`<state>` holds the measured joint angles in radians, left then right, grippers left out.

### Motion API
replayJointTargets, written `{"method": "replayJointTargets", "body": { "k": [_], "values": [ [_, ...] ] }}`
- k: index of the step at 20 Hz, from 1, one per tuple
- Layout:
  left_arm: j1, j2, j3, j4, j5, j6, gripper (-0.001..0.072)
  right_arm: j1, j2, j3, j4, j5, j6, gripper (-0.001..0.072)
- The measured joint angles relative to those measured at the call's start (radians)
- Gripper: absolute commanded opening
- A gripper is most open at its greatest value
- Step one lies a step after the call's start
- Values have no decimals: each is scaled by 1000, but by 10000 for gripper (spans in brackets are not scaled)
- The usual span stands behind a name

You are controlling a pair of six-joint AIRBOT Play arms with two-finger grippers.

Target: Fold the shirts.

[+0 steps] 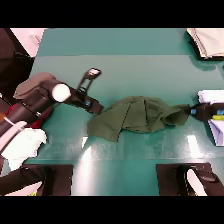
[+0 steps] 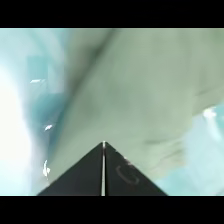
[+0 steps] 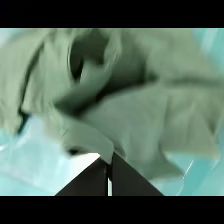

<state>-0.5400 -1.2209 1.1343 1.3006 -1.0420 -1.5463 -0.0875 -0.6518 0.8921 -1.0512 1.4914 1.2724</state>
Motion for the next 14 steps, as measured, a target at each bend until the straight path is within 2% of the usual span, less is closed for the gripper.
{"method": "replayJointTargets", "body": {
  "k": [1, 2, 7, 14],
  "values": [
    [43, 9, 2, 7, -38, 8, 491, 0, 31, -56, 0, -1, 2, 16],
    [83, 15, 3, 9, -73, 14, 674, 0, 59, -105, 0, -6, 5, 16],
    [202, 29, -74, -71, -183, 46, 662, 0, 162, -272, 1, -53, 38, 16],
    [229, 32, -352, -309, -85, 145, 661, 6, 84, -261, 7, -63, 53, 16]
  ]
}}
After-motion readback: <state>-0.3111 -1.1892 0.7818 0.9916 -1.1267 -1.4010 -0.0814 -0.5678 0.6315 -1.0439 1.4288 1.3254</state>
